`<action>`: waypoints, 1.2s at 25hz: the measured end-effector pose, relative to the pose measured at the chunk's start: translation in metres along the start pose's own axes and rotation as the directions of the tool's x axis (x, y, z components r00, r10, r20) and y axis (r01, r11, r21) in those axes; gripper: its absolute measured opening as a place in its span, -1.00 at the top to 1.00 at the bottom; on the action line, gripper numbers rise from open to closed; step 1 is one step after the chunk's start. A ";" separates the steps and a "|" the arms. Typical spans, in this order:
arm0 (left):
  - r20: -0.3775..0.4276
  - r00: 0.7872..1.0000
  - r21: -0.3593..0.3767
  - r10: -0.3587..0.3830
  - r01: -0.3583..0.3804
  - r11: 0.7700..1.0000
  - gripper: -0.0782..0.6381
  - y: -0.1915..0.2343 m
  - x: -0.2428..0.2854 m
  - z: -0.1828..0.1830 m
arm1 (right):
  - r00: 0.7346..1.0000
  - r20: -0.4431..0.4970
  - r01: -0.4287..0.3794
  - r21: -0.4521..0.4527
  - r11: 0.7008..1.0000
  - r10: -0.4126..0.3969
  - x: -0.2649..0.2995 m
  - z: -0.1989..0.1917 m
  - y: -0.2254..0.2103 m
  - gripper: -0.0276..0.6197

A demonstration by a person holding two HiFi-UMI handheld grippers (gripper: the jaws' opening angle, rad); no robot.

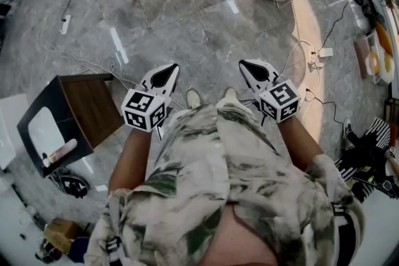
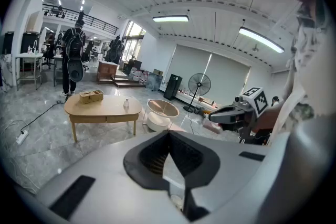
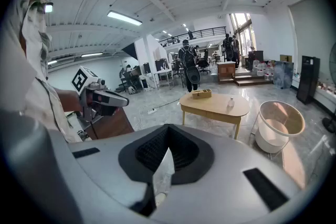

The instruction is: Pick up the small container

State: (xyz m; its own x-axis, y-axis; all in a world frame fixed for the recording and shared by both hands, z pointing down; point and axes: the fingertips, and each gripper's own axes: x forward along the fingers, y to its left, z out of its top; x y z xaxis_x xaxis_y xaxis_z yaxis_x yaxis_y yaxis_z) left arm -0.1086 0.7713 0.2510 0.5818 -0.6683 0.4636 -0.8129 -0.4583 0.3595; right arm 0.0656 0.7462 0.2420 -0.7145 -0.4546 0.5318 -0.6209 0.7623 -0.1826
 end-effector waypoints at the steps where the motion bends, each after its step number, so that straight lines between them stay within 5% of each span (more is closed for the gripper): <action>1: -0.001 1.000 0.002 -0.004 0.004 1.000 0.72 0.003 0.003 0.002 | 1.000 0.004 0.005 -0.002 1.000 -0.005 0.002 0.003 -0.001 0.85; 14: 0.027 0.999 0.051 -0.020 0.019 0.999 0.71 0.019 0.038 0.017 | 1.000 0.015 -0.003 0.027 1.000 0.003 0.013 0.013 -0.004 0.85; 16: 0.041 0.999 0.059 -0.020 0.018 0.998 0.64 0.027 0.059 0.031 | 1.000 0.012 -0.008 0.023 1.000 0.008 0.024 0.017 -0.025 0.85; 18: 0.042 0.999 0.055 -0.023 0.020 0.998 0.18 0.035 0.084 0.047 | 1.000 0.015 -0.022 0.019 1.000 0.022 0.036 0.025 -0.048 0.85; 19: 0.044 0.999 0.054 -0.019 0.017 0.998 0.13 0.039 0.096 0.057 | 0.999 0.017 -0.034 0.020 0.999 0.034 0.041 0.030 -0.060 0.85; 28: 0.050 0.998 0.083 0.046 -0.050 0.995 0.11 0.066 0.217 0.149 | 0.995 0.034 -0.093 0.012 0.996 0.092 0.066 0.073 -0.186 0.83; 30: 0.040 0.997 0.093 0.061 -0.065 0.994 0.11 0.072 0.243 0.164 | 0.994 0.039 -0.104 0.018 0.994 0.103 0.072 0.077 -0.210 0.69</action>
State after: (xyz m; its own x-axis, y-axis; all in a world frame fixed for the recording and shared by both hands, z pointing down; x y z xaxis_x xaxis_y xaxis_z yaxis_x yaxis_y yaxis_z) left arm -0.0302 0.4796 0.2568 0.5292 -0.7180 0.4522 -0.8480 -0.4663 0.2519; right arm 0.1201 0.5178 0.2551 -0.7865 -0.3912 0.4780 -0.5493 0.7969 -0.2516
